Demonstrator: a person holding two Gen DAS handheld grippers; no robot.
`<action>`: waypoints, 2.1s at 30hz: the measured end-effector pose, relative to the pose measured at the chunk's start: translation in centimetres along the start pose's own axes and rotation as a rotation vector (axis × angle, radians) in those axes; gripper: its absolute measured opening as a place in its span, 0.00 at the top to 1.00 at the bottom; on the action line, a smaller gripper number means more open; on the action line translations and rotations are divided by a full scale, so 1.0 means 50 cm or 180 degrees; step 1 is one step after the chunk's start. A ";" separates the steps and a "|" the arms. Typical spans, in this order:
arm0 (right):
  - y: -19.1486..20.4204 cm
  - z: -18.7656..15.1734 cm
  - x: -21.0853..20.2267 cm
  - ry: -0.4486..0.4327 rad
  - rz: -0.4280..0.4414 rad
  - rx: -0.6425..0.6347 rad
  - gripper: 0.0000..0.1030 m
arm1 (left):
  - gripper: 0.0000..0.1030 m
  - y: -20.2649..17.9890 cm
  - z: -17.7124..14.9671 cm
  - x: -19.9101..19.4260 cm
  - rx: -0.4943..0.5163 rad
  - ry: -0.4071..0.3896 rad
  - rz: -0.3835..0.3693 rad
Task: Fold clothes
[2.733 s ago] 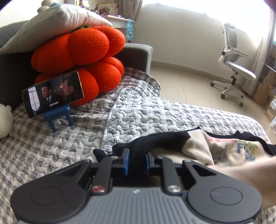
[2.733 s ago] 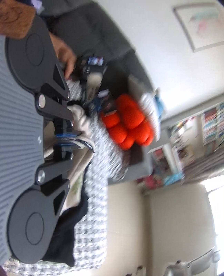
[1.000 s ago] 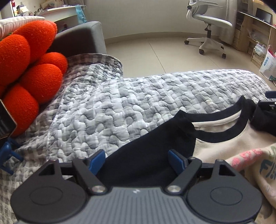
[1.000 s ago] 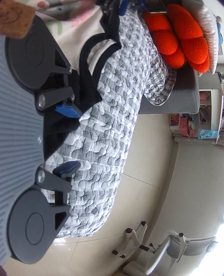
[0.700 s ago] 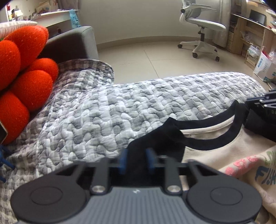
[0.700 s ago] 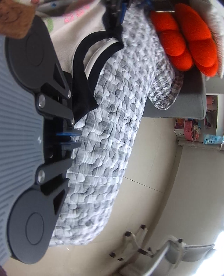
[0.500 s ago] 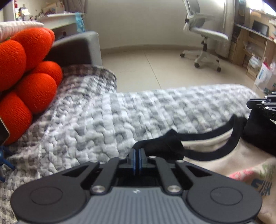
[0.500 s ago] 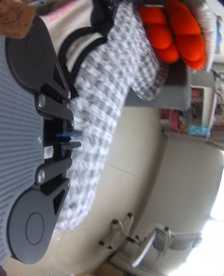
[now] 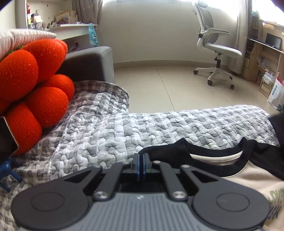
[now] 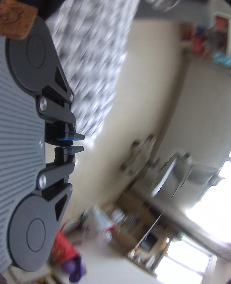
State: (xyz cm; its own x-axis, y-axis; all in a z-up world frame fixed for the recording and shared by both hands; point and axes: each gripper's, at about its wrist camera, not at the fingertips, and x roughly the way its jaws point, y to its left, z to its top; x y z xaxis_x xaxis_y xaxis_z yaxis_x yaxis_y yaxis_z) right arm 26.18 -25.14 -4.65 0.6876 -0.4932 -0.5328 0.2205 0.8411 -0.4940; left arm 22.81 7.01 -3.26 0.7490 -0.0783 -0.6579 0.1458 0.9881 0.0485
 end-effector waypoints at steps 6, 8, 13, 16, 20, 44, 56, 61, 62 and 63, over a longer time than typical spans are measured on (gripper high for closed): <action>0.030 -0.004 -0.062 -0.0421 0.0661 -0.0291 0.48 | 0.96 -0.012 -0.003 0.019 0.0024 0.0105 0.0003; 0.046 0.001 -0.098 -0.0650 0.1061 -0.0365 0.37 | 0.96 -0.010 -0.004 0.028 -0.0017 0.0162 0.0005; 0.090 0.002 -0.127 -0.0680 0.2090 -0.0500 0.34 | 0.96 -0.008 -0.010 0.033 -0.0014 0.0194 -0.0003; 0.130 -0.017 -0.121 -0.0492 0.2351 -0.0691 0.34 | 0.96 -0.004 -0.009 0.033 -0.0043 0.0189 -0.0027; 0.145 -0.021 -0.110 -0.0334 0.2496 -0.0630 0.42 | 0.96 -0.003 -0.008 0.030 -0.0060 0.0165 -0.0053; 0.137 0.057 -0.144 -0.1196 0.1012 -0.0160 0.99 | 0.99 -0.017 0.070 0.063 -0.0267 -0.0368 -0.0100; 0.194 0.033 -0.057 -0.0825 0.0808 -0.0431 0.99 | 0.99 -0.003 0.073 0.112 -0.0414 -0.0200 0.0168; 0.150 0.045 -0.047 -0.0655 0.1134 -0.0143 0.98 | 0.88 0.031 0.072 0.088 -0.0526 -0.0033 -0.0021; 0.135 0.051 -0.053 -0.0644 0.1247 -0.0010 0.94 | 0.79 0.038 0.071 0.079 -0.0572 -0.0015 -0.0070; 0.121 0.057 -0.055 -0.0618 0.1365 0.0084 0.92 | 0.65 0.040 0.068 0.073 -0.0581 0.0030 -0.0174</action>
State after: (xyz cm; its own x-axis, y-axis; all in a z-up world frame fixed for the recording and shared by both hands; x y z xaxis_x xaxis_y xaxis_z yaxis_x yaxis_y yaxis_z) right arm 27.58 -18.06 -4.21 0.8366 -0.0513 -0.5453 -0.0961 0.9664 -0.2384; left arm 28.02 8.26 -3.01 0.7370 -0.1321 -0.6629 0.0658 0.9901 -0.1241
